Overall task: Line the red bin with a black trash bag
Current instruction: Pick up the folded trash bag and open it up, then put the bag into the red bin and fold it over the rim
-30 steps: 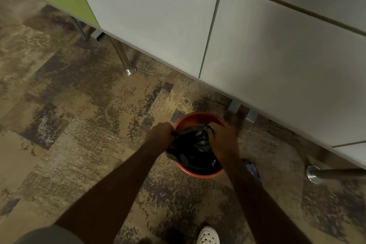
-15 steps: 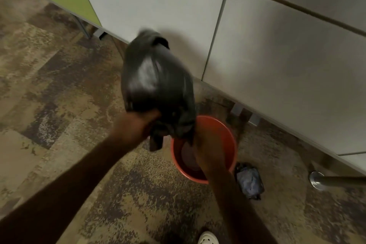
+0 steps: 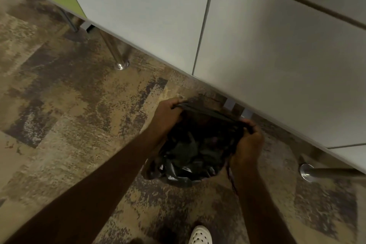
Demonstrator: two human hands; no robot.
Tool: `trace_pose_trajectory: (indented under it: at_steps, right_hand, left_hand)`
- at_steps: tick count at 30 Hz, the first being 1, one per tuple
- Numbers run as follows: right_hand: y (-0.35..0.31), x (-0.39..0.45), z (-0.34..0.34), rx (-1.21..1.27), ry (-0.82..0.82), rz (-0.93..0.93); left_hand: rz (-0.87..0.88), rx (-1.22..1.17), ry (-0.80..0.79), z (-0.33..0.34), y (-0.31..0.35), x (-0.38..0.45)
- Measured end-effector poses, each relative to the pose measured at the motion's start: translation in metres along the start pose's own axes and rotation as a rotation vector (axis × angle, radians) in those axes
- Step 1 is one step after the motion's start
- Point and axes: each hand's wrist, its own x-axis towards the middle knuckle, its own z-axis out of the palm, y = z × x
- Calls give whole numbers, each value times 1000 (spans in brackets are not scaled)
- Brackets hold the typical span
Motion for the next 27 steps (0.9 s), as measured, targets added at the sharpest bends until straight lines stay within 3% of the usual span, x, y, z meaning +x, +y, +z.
trace_pose_trajectory:
  at_steps: [3,6,10,12,14,17,22,27]
  right_hand:
    - [-5,20,-21,-171,64,-353]
    - [-9,38,-43,-320,65,-551]
    - [-36,41,-53,-386,-65,-669]
    - [-55,31,-58,-408,-97,-829]
    - [-67,19,-54,-362,-253,-979]
    - [-54,-1,-24,-390,-623,-840]
    - [19,9,-20,-725,-743,-525]
    - [81,24,-71,-1571,-944,14]
  left_hand:
    - [155,108,-268,-9,3,8]
    - [124,157,-469,-15,0,18]
    - [188,53,-385,-3,12,26]
    - [237,10,-289,10,20,24]
    - [287,0,-277,23,27,21]
    - [305,-38,-337,41,35,17]
    - [292,-100,-112,48,33,27]
    - [234,-137,214,42,5,37]
